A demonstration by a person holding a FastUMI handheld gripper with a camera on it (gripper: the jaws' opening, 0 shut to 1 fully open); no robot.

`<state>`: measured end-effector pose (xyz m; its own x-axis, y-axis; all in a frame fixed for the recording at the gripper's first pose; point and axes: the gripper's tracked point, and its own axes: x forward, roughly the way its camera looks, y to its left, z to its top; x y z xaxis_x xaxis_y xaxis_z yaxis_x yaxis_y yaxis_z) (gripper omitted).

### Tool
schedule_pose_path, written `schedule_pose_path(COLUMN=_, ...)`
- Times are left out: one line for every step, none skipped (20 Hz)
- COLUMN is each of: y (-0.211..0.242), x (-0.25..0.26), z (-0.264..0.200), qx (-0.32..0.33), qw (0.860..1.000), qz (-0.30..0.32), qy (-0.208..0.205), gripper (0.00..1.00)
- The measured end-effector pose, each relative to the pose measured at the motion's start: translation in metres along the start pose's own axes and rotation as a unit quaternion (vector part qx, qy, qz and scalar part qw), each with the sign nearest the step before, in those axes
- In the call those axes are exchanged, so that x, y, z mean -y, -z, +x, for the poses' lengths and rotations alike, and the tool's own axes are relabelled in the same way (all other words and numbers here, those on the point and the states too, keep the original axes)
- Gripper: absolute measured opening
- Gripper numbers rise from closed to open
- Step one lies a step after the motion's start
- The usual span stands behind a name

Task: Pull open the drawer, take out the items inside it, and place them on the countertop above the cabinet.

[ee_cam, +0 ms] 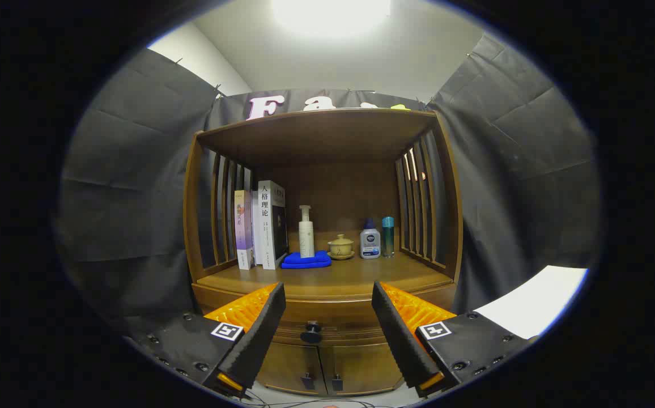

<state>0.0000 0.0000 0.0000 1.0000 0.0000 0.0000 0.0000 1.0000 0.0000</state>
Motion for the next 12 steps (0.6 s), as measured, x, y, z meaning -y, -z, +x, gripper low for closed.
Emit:
schedule_pose_path(y=0.0003, x=-0.0004, z=0.0002, qx=0.0, qw=1.0, qz=0.0, qy=0.0, gripper=0.97)
schedule_pose_path(y=0.0016, x=-0.001, z=0.0009, qx=-0.001, qw=1.0, qz=0.0, qy=0.0, gripper=0.97)
schedule_pose_path(y=0.0026, x=-0.0012, z=0.0004, qx=-0.001, qw=1.0, qz=0.0, qy=0.0, gripper=0.97)
schedule_pose_path(y=0.0033, x=-0.0014, z=0.0005, qx=-0.002, qw=1.0, qz=0.0, qy=0.0, gripper=0.97)
schedule_pose_path(y=0.0042, x=-0.0015, z=-0.0001, qx=-0.004, qw=1.0, qz=0.0, qy=0.0, gripper=0.97)
schedule_pose_path(y=0.0042, x=-0.0021, z=0.0001, qx=-0.004, qw=1.0, qz=0.001, qy=-0.001, gripper=0.97)
schedule_pose_path(y=0.0045, x=-0.0025, z=0.0002, qx=-0.004, qw=1.0, qz=0.0, qy=0.0, gripper=0.97)
schedule_pose_path(y=0.0039, x=-0.0026, z=0.0004, qx=-0.003, qw=1.0, qz=-0.001, qy=0.0, gripper=0.97)
schedule_pose_path(y=0.0043, x=-0.0033, z=0.0003, qx=-0.002, qw=1.0, qz=-0.001, qy=-0.001, gripper=0.97)
schedule_pose_path(y=0.0043, x=-0.0045, z=0.0, qx=-0.003, qw=1.0, qz=-0.001, qy=-0.002, gripper=0.97)
schedule_pose_path(y=0.005, x=-0.0049, z=-0.0009, qx=-0.003, qw=1.0, qz=-0.001, qy=-0.003, gripper=0.97)
schedule_pose_path(y=0.0047, x=-0.0046, z=-0.0008, qx=-0.002, qw=1.0, qz=-0.001, qy=-0.002, gripper=0.97)
